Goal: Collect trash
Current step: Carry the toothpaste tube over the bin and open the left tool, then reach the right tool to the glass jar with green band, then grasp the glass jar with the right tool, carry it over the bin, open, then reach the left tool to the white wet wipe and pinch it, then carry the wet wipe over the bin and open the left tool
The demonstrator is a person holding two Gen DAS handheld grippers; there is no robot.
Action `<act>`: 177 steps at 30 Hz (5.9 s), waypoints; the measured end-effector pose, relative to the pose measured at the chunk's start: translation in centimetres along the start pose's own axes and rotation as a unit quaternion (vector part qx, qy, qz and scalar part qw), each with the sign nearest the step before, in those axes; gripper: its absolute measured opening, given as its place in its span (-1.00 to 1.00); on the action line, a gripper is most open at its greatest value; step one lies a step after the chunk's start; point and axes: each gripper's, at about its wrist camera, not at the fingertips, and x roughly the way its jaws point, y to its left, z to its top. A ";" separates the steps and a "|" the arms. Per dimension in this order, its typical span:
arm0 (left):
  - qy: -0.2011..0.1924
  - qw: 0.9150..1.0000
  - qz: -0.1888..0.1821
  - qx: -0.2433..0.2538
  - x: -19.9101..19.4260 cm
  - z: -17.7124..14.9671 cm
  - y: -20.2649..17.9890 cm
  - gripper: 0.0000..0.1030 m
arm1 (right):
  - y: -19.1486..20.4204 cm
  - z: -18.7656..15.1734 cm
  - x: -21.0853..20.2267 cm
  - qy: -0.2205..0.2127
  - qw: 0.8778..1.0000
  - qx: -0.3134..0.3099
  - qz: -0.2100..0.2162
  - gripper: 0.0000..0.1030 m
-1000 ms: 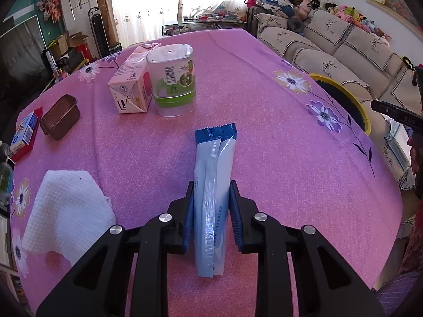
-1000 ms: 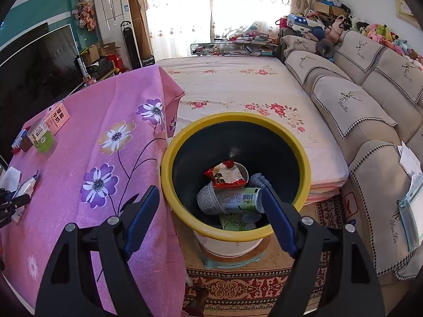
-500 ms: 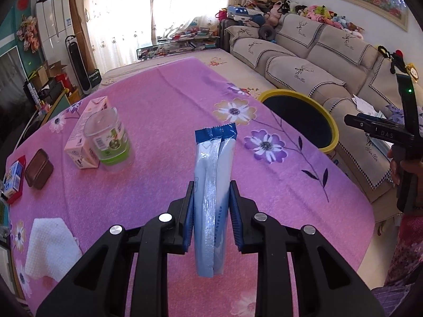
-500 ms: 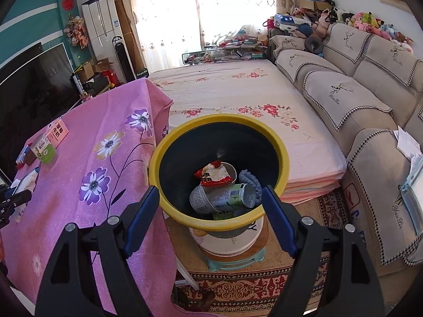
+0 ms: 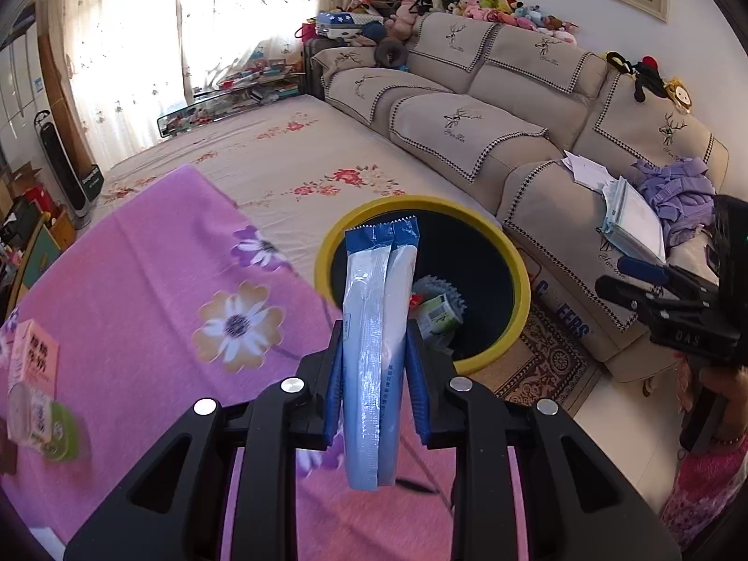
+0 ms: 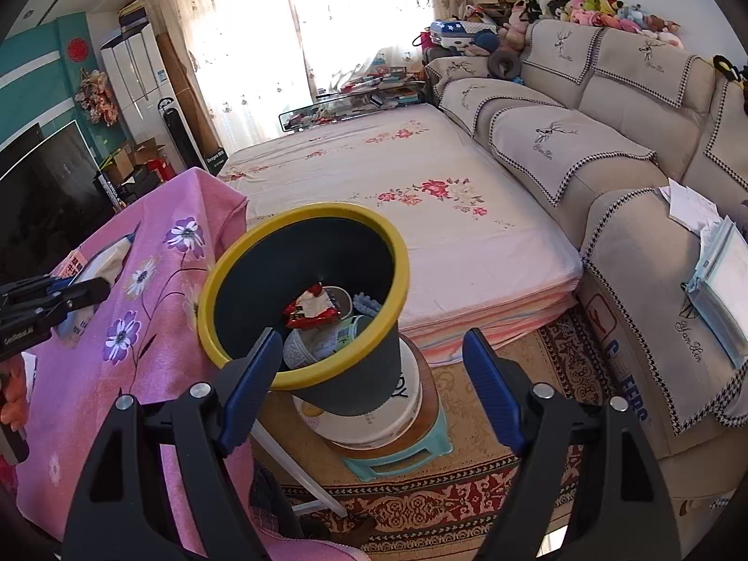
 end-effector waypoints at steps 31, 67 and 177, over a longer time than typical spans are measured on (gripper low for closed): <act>-0.106 0.982 0.066 -0.144 -12.8 -12.2 5.1 0.68 | 9.2 0.3 2.1 0.029 0.994 -0.084 0.063 0.47; -0.102 0.923 0.191 -0.317 -22.9 -29.5 18.1 0.70 | 45.8 0.4 11.0 0.072 0.936 -0.279 0.204 0.31; 0.009 0.934 0.238 -0.268 -14.6 -24.9 25.5 -0.73 | 11.9 2.3 3.8 0.004 0.992 -0.088 0.090 0.40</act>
